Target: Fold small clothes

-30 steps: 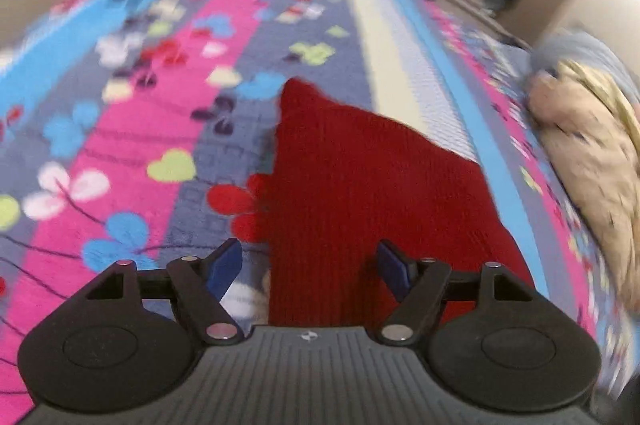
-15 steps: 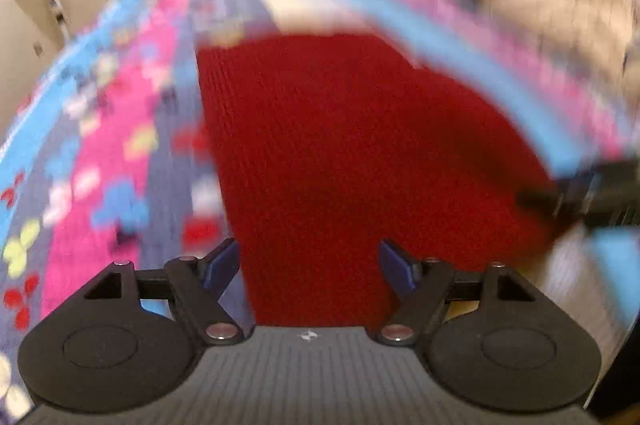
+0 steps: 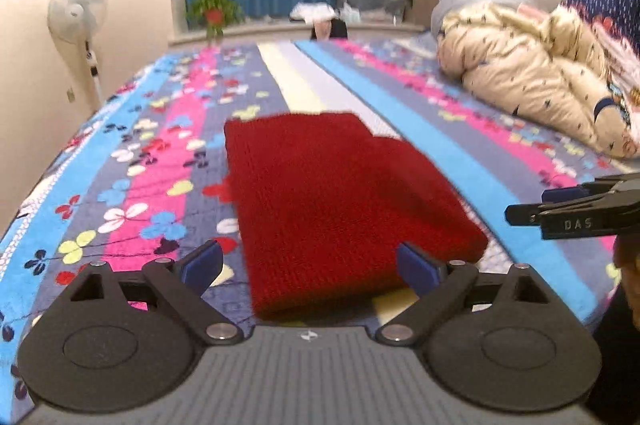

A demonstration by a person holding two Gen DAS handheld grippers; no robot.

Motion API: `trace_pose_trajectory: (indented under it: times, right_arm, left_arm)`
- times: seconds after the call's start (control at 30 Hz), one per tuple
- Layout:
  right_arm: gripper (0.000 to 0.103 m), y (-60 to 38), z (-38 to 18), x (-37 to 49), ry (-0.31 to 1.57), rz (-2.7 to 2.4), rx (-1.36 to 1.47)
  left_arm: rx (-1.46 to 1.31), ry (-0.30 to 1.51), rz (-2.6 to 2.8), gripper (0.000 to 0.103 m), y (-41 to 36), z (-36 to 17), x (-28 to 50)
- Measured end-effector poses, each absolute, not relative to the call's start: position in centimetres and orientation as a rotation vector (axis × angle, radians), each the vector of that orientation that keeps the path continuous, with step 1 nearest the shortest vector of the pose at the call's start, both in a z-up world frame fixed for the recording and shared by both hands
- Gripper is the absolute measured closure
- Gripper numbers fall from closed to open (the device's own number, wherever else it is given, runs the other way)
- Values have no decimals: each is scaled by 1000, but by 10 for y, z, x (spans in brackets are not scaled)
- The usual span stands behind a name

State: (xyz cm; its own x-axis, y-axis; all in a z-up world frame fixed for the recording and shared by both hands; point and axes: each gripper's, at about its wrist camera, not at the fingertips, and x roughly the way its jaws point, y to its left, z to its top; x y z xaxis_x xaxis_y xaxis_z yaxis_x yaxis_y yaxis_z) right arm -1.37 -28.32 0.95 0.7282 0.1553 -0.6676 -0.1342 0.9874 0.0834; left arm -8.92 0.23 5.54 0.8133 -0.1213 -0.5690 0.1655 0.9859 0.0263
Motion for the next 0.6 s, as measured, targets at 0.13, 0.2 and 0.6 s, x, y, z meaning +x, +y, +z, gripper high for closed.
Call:
trace_pose_trajectory:
  times: [0.13, 0.2, 0.6]
  right_arm:
    - [12, -285, 26, -44, 648, 150, 59]
    - [7, -285, 29, -55, 630, 140, 79]
    - [7, -259, 13, -48, 698, 135, -8]
  left_arm:
    - [9, 591, -125, 7, -4, 59, -116]
    - [-19, 618, -122, 7, -6, 49, -120]
    - [-40, 745, -9, 6, 5, 25, -95]
